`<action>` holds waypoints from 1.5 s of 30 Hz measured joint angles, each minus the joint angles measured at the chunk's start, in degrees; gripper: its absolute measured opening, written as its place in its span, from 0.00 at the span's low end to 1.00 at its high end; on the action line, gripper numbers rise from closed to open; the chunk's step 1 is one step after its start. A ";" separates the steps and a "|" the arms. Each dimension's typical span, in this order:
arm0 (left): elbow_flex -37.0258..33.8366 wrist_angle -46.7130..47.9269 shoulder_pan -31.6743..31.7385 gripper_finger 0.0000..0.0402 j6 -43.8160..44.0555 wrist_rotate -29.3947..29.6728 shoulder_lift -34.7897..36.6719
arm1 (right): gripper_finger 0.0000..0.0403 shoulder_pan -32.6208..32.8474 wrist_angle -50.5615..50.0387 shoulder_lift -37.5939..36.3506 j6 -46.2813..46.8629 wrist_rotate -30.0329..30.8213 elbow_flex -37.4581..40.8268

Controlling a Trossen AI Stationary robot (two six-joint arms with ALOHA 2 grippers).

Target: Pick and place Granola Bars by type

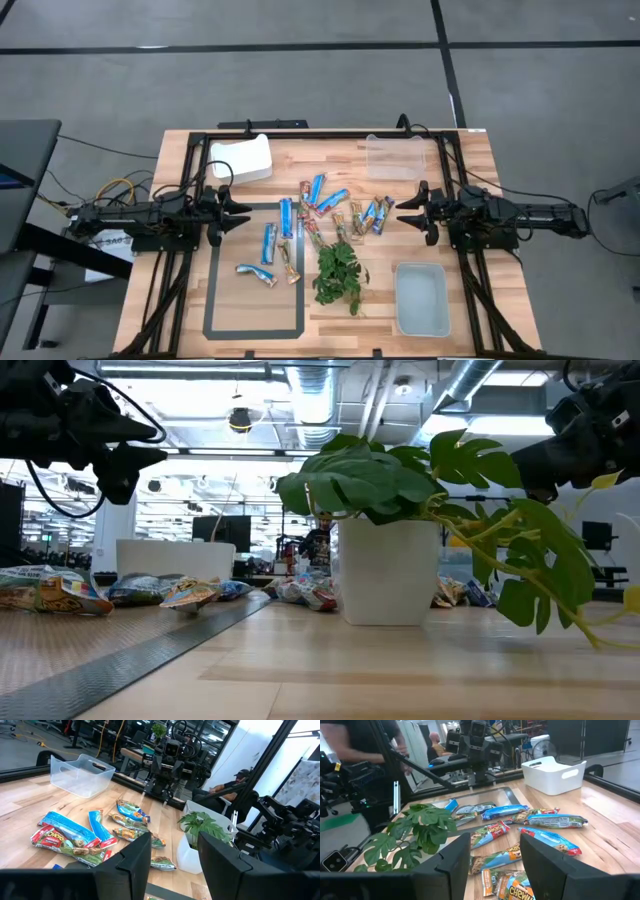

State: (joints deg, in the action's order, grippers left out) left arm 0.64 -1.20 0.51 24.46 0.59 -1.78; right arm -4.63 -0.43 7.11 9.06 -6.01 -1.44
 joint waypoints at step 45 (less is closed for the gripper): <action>5.85 0.59 -0.02 0.38 -13.98 -2.39 -4.77 | 0.41 -0.01 0.00 -0.01 0.00 0.00 0.01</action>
State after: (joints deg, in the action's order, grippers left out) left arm 6.49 -0.61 0.49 10.48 -1.80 -6.56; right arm -4.64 -0.42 7.11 9.06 -6.01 -1.44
